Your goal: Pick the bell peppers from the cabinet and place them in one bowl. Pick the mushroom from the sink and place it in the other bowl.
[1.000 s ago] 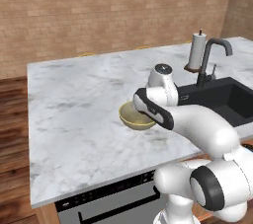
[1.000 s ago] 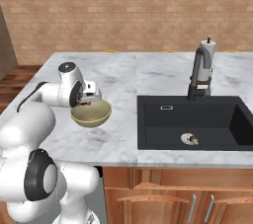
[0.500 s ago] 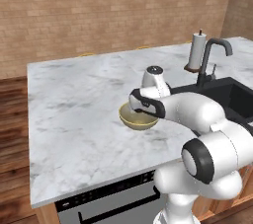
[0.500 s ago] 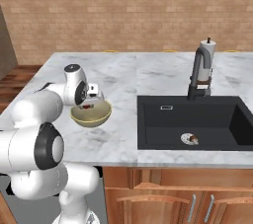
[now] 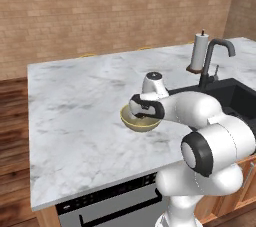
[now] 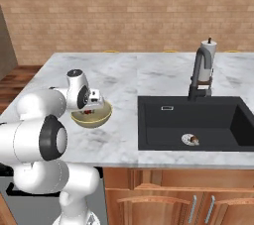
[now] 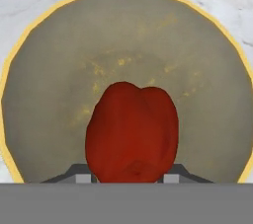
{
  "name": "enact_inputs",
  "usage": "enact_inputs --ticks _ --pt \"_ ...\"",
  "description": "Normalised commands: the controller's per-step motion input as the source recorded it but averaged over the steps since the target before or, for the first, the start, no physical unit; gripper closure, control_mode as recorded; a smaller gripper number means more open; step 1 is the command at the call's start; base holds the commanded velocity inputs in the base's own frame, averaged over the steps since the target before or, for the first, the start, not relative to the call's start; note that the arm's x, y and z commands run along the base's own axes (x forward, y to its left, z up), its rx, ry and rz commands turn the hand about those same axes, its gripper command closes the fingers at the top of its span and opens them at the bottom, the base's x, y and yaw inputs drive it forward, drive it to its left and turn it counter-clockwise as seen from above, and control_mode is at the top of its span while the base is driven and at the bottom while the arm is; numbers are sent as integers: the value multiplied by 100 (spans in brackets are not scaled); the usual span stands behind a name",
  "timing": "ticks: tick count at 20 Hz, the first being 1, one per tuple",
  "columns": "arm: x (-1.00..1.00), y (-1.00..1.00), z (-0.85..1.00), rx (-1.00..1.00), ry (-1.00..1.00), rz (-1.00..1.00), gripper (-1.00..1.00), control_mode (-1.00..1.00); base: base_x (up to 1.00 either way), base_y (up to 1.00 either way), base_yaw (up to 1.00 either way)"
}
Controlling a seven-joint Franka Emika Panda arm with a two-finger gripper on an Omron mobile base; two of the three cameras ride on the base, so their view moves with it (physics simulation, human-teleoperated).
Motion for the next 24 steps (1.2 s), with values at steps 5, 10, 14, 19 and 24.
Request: enact_inputs --ticks 5,10,14,19,24 --pt "6 1 -24 0 0 0 -100 -100 0 0 0" --pt "11 0 -7 0 0 0 -100 -100 0 0 0" --pt "10 0 8 -3 8 -2 -100 -100 0 0 0" --pt "-1 0 83 5 5 -9 -100 -100 0 0 0" --pt "-52 -1 79 11 -1 -11 -100 -100 0 0 0"
